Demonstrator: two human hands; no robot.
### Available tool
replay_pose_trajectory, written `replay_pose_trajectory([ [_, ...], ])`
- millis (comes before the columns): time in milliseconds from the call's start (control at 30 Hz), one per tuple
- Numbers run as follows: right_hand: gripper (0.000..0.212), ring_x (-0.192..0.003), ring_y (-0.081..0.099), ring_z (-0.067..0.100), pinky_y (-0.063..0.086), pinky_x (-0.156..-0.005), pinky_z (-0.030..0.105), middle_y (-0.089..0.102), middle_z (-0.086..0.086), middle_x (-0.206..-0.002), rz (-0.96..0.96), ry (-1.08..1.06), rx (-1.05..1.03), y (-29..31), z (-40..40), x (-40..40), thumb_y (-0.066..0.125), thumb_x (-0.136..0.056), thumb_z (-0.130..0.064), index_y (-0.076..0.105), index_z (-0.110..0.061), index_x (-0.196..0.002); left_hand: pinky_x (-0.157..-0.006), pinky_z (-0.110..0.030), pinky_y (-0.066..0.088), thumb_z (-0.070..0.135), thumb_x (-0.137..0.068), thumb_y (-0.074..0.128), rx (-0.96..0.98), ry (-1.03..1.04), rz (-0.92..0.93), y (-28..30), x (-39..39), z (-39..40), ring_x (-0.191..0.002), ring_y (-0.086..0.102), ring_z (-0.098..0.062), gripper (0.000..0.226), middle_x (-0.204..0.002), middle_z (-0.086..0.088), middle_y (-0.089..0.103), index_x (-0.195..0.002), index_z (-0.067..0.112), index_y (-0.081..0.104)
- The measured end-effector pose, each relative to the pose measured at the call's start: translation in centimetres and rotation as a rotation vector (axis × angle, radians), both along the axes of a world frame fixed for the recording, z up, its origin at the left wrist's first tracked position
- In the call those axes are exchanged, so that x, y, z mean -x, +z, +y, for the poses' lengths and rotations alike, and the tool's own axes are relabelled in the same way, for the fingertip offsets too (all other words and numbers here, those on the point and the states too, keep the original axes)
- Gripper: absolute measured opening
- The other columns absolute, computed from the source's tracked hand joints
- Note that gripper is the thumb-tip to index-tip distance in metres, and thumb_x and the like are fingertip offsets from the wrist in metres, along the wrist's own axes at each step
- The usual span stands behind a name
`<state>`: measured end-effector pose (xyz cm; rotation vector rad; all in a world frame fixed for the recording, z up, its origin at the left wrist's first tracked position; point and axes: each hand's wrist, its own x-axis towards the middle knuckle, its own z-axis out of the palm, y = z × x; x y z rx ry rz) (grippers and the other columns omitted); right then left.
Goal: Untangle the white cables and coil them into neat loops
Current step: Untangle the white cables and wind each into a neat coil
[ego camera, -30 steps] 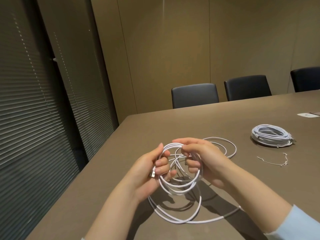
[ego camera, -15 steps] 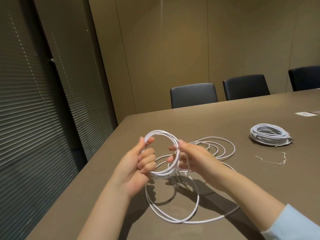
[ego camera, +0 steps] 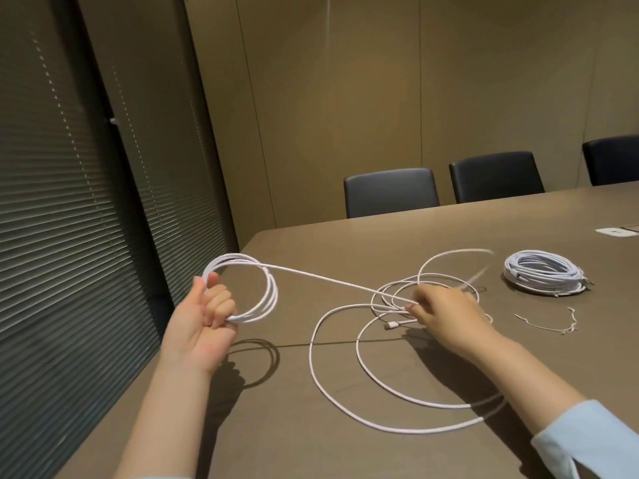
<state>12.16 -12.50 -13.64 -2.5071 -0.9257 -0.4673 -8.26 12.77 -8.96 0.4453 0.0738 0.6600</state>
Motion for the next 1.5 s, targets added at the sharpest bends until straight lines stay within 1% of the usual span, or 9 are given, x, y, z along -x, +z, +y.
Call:
replay_pose_trajectory([
  [267,0.046,-0.064,0.049,0.025,0.040,-0.061,0.037,0.049,0.000,-0.055,0.075,0.102,-0.138,-0.2,-1.2,-1.4,0.052,-0.096,-0.044,0.048,-0.014,-0.060,-0.032,-0.022,0.022,0.036,-0.106,0.030,0.072,0.225,0.007,-1.1,0.6,2.1,-0.032,0.020,-0.010,0.039,-0.045,0.008,0.024,-0.079,0.015,0.049],
  [467,0.038,-0.095,0.060,0.026,0.032,-0.075,0.034,0.063,-0.002,-0.088,-0.194,0.122,0.144,1.6,1.2,3.5,0.026,-0.103,-0.044,0.055,-0.024,-0.090,-0.032,-0.017,0.018,0.041,-0.105,0.031,-0.108,0.279,0.142,-1.8,-0.6,1.6,-0.032,0.019,-0.008,0.038,-0.045,0.008,0.024,-0.083,0.016,0.049],
  [567,0.022,-0.078,0.057,0.022,0.035,-0.066,0.034,0.058,-0.008,-0.070,-0.072,0.332,0.029,2.0,1.8,5.9,0.039,-0.100,-0.043,0.054,-0.027,-0.097,-0.033,-0.017,0.016,0.039,-0.105,0.031,-0.261,0.331,0.247,-1.7,-1.0,0.6,-0.035,0.018,-0.005,0.036,-0.048,0.007,0.025,-0.085,0.015,0.049],
  [767,0.029,-0.051,0.036,0.005,0.030,-0.053,0.021,0.042,-0.011,-0.052,0.337,0.690,-0.280,3.6,2.0,9.0,0.064,-0.089,-0.044,0.057,-0.030,-0.065,-0.035,-0.019,0.018,0.038,-0.105,0.032,-0.568,0.322,0.363,-1.4,-1.9,-1.6,-0.037,0.020,-0.006,0.036,-0.050,0.005,0.025,-0.084,0.013,0.049],
  [1000,0.009,-0.070,0.054,0.003,0.043,-0.068,0.014,0.065,0.002,-0.075,0.720,0.878,-0.502,4.6,1.7,10.2,0.067,-0.089,-0.016,0.069,-0.012,-0.081,-0.039,-0.020,0.033,0.038,-0.104,0.033,-0.740,0.106,0.404,-1.0,-2.8,-5.2,-0.040,0.033,-0.012,0.035,-0.053,-0.001,0.033,-0.083,0.013,0.044],
  [1133,0.018,-0.059,0.044,0.005,0.036,-0.057,0.014,0.057,0.004,-0.070,0.807,0.858,-0.668,4.6,2.1,10.3,0.060,-0.092,-0.016,0.069,-0.018,-0.076,-0.050,-0.030,0.048,0.038,-0.104,0.036,-0.724,-0.091,0.413,-1.2,-2.8,-7.2,-0.043,0.050,-0.019,0.031,-0.054,-0.005,0.047,-0.087,0.013,0.044],
  [1233,0.020,-0.062,0.048,0.002,0.036,-0.063,0.015,0.058,-0.006,-0.072,0.693,0.695,-0.812,4.4,2.4,9.6,0.061,-0.092,-0.022,0.067,-0.020,-0.074,-0.036,-0.022,0.037,0.038,-0.100,0.043,-0.613,-0.359,0.402,-1.1,-2.4,-8.0,-0.032,0.037,-0.011,0.030,-0.050,-0.001,0.038,-0.083,0.014,0.048],
  [1333,0.024,-0.095,0.057,0.003,0.041,-0.086,0.025,0.061,-0.012,-0.102,0.635,0.493,-0.783,3.9,2.4,8.3,0.063,-0.089,-0.037,0.065,-0.026,-0.067,-0.029,-0.016,0.018,0.035,-0.097,0.051,-0.415,-0.664,0.306,-0.8,-2.3,-8.0,-0.025,0.020,-0.003,0.032,-0.043,0.004,0.028,-0.073,0.013,0.050],
  [1500,0.026,-0.068,0.070,0.025,0.055,-0.059,0.033,0.069,0.007,-0.096,1.155,0.548,-0.768,3.4,2.4,8.0,0.057,-0.095,-0.036,0.052,-0.010,-0.094,-0.030,-0.016,0.014,0.030,-0.097,0.048,-0.338,-0.666,0.297,-0.8,-2.7,-7.7,-0.027,0.014,-0.002,0.033,-0.043,0.006,0.025,-0.072,0.009,0.055],
])
